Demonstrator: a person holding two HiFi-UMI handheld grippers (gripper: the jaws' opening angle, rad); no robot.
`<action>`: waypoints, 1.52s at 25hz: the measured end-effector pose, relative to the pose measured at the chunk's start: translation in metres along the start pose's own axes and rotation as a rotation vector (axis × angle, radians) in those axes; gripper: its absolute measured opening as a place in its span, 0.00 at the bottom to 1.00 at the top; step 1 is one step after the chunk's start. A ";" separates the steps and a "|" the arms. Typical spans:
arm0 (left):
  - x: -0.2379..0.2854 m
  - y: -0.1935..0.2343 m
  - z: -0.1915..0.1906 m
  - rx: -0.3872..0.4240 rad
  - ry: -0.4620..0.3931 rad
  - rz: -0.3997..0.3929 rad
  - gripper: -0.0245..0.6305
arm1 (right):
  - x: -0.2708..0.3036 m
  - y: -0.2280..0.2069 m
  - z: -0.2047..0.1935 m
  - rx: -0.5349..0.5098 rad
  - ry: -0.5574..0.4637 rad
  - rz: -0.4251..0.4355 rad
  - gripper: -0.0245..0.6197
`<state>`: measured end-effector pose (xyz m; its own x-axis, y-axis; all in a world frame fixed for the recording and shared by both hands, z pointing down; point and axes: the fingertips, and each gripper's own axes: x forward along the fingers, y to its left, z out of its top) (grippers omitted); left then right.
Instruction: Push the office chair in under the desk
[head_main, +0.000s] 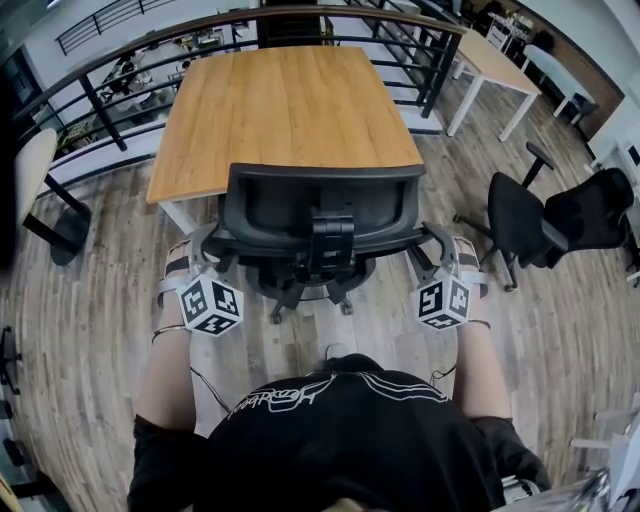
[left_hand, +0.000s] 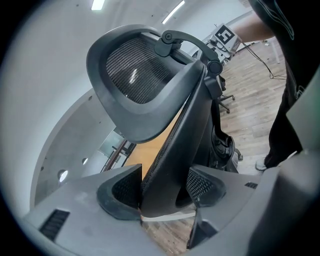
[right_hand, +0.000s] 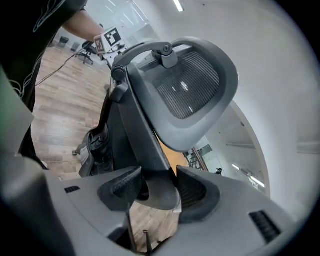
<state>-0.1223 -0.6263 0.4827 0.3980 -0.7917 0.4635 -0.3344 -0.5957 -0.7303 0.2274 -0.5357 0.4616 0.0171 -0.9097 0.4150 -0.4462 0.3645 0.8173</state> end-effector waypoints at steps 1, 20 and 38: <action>0.000 0.000 0.000 -0.001 0.002 0.000 0.43 | 0.000 0.000 0.000 -0.001 -0.002 -0.001 0.41; 0.003 -0.001 -0.003 -0.027 0.050 0.037 0.43 | 0.015 -0.004 0.000 -0.019 -0.078 0.008 0.41; 0.157 0.107 -0.018 -0.050 0.082 0.048 0.43 | 0.196 -0.085 0.027 -0.027 -0.108 0.025 0.41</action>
<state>-0.1108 -0.8173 0.4861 0.3096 -0.8267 0.4698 -0.3945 -0.5612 -0.7276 0.2447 -0.7501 0.4626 -0.0908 -0.9158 0.3911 -0.4211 0.3912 0.8183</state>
